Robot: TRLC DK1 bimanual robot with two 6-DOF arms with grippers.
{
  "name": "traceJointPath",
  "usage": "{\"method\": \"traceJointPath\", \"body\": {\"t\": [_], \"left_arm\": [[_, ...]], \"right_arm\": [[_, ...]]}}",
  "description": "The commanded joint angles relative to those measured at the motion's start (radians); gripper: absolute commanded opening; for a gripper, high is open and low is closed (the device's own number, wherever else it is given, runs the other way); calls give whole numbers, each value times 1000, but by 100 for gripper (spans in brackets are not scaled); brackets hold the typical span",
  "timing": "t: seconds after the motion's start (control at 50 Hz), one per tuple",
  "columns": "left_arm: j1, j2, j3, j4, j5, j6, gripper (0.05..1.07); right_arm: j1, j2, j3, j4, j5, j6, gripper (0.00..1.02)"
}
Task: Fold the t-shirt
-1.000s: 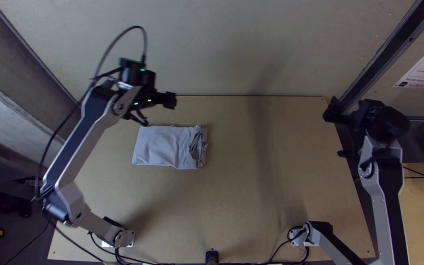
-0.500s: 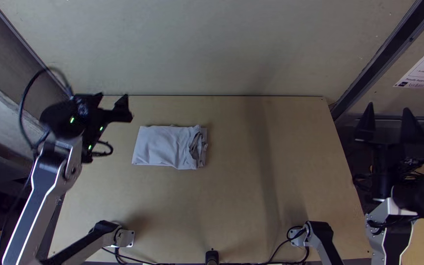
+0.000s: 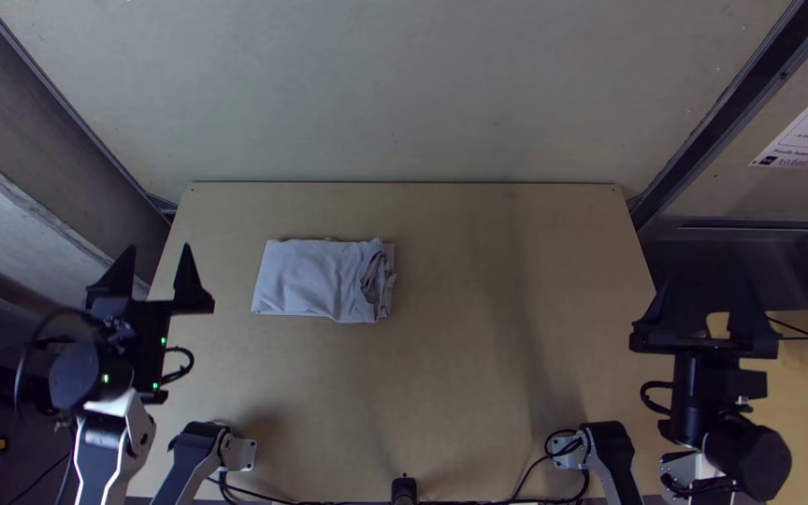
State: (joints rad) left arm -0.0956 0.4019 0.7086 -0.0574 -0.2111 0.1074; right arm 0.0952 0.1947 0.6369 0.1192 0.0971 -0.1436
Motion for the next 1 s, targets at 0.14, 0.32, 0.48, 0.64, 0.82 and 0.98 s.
{"method": "traceJointPath", "body": {"t": [0.14, 0.32, 0.48, 0.64, 0.82, 0.98], "left_arm": [[19, -196, -184, 85, -4, 81, 103], [31, -373, -379, 146, 22, 163, 103], [57, -406, -503, 166, 10, 156, 102], [86, -406, -669, 234, 6, 155, 102], [86, -403, -710, 99, 35, 64, 102], [88, -403, -710, 94, 42, 64, 102]], "right_arm": [[46, -202, -178, 43, -4, -19, 99], [31, -202, -226, 20, 0, 18, 99], [32, -202, -418, 198, 0, 56, 99], [92, -202, -586, 247, -2, 113, 99], [117, -201, -635, 166, 10, 177, 99], [110, -201, -635, -49, 12, 185, 99]]}}
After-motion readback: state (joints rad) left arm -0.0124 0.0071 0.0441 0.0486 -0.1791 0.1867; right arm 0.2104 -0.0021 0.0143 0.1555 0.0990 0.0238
